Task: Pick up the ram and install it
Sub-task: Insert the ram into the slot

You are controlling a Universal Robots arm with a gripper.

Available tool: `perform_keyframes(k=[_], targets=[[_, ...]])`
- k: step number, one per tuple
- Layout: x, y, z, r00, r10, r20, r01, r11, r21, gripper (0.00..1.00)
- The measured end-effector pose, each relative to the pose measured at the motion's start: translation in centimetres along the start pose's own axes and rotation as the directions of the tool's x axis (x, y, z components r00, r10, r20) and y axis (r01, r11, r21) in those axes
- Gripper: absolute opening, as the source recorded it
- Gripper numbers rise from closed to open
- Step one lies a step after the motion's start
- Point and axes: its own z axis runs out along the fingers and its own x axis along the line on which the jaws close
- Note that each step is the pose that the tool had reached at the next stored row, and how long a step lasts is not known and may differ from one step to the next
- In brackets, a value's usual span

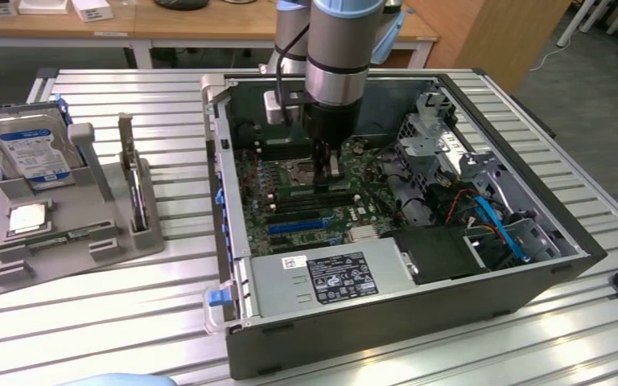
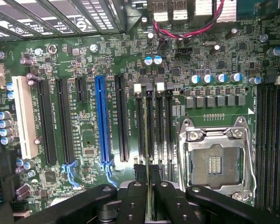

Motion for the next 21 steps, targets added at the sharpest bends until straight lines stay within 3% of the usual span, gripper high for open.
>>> perform_keyframes(k=[21], targets=[[0.14, 0.0, 0.5, 1.0, 0.0, -0.0008, 0.0, 1.0, 0.0001, 0.13]])
